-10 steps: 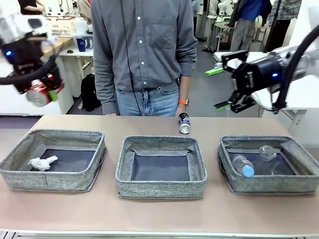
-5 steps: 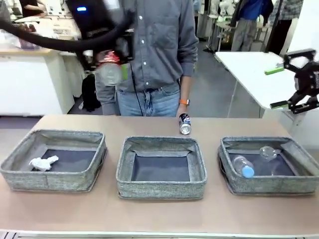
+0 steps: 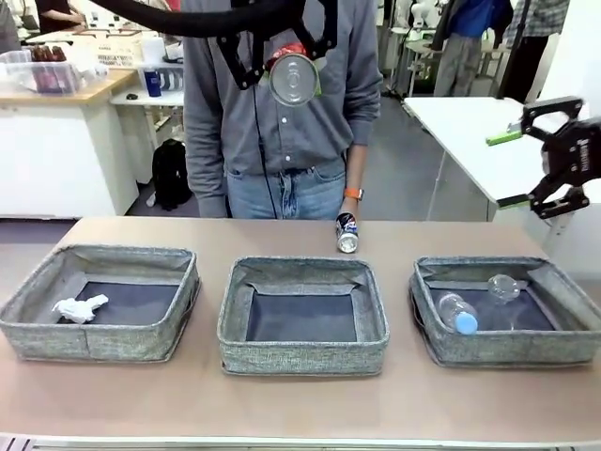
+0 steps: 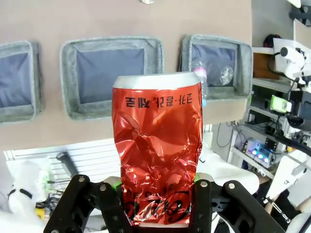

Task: Sort the waste into the appropriate baskets.
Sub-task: Pick up the waste item pointed out by the person.

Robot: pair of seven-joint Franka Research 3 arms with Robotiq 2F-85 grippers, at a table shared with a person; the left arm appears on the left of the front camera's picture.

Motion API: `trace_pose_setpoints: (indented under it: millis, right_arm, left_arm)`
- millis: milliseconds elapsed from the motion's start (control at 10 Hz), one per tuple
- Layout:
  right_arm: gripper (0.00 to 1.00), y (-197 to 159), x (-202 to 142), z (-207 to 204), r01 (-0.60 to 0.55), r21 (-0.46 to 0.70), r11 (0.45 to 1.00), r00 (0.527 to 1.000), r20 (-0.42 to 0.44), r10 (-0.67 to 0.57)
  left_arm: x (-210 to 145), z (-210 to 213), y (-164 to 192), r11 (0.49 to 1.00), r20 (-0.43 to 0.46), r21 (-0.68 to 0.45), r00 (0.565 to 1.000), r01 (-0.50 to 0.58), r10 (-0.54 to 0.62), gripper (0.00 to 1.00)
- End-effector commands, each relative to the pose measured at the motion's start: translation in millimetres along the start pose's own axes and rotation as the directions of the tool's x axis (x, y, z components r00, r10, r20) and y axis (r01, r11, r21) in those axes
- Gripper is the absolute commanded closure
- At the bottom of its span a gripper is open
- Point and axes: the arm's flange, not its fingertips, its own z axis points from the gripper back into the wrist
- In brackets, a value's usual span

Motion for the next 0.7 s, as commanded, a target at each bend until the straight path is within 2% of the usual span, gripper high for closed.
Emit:
trace_pose_setpoints:
  millis: [0,200,600]
  right_arm:
    - [0.00,4.3,3.2,9.1,-0.011,-0.010,1.000,1.000,-0.009,0.011]
    - [0.00,4.3,3.2,9.1,-0.011,-0.010,1.000,1.000,-0.009,0.011]
    - [0.00,4.3,3.2,9.1,-0.011,-0.010,1.000,1.000,-0.009,0.011]
  left_arm:
    - [-4.1,3.9,-1.5,0.999,-0.005,0.044,1.000,-0.003,0.003,0.74]
    - [-3.1,-0.3,-2.7,1.000,-0.006,0.006,1.000,0.010,-0.010,0.74]
    - [-3.1,-0.3,-2.7,1.000,-0.006,0.006,1.000,0.010,-0.010,0.74]
